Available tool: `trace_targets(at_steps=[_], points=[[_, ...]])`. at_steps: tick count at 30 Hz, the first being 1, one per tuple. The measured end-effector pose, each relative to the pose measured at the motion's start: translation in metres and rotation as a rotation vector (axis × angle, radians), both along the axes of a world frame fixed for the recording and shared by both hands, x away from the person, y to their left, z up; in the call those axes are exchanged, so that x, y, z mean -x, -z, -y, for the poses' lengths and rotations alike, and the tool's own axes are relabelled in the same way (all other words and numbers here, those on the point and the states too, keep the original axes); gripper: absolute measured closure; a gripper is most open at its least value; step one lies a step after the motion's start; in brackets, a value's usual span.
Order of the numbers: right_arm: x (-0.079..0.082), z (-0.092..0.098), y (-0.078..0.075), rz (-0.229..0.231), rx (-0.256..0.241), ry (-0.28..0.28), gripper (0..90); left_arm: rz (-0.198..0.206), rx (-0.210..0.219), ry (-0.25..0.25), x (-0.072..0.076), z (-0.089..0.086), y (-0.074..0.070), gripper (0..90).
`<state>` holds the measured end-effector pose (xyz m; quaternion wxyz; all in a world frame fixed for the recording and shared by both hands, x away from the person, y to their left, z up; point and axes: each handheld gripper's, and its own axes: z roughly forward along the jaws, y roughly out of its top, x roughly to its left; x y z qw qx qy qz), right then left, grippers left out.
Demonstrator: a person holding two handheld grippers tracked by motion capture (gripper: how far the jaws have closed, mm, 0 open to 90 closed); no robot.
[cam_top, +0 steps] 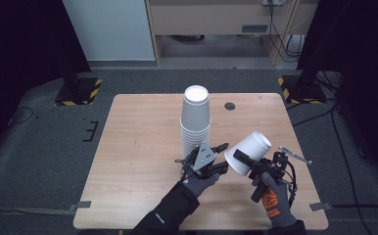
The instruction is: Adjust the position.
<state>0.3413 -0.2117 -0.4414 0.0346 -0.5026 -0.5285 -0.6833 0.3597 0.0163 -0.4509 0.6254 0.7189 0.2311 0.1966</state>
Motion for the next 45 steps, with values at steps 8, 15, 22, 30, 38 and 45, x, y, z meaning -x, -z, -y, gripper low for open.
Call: trace_targets(at_steps=[8,15,22,30,38,45], points=[[-0.0004,-0.0016,0.0005,-0.007,0.004,-0.015,13.7,0.004,-0.002,0.006,0.0008,0.0018,0.001,67.5],[-0.001,-0.0009,0.001,-0.016,0.008,-0.019,13.3,0.006,-0.019,0.006,0.0016,0.0014,0.0031,77.1],[-0.0017,-0.0018,0.0022,-0.015,0.016,-0.014,13.0,0.004,-0.036,0.007,0.0032,-0.0002,0.0059,81.2],[-0.0018,0.0009,0.0019,-0.006,0.013,0.006,13.4,-0.002,-0.031,0.027,0.0052,0.0001,0.009,82.2],[-0.001,-0.0032,0.0015,-0.008,0.015,-0.017,14.2,0.022,-0.008,0.014,0.0034,0.0007,0.0067,73.7],[-0.0014,-0.0021,0.0024,0.006,0.007,-0.002,12.3,0.035,-0.019,0.016,0.0064,0.0005,0.0055,82.7]])
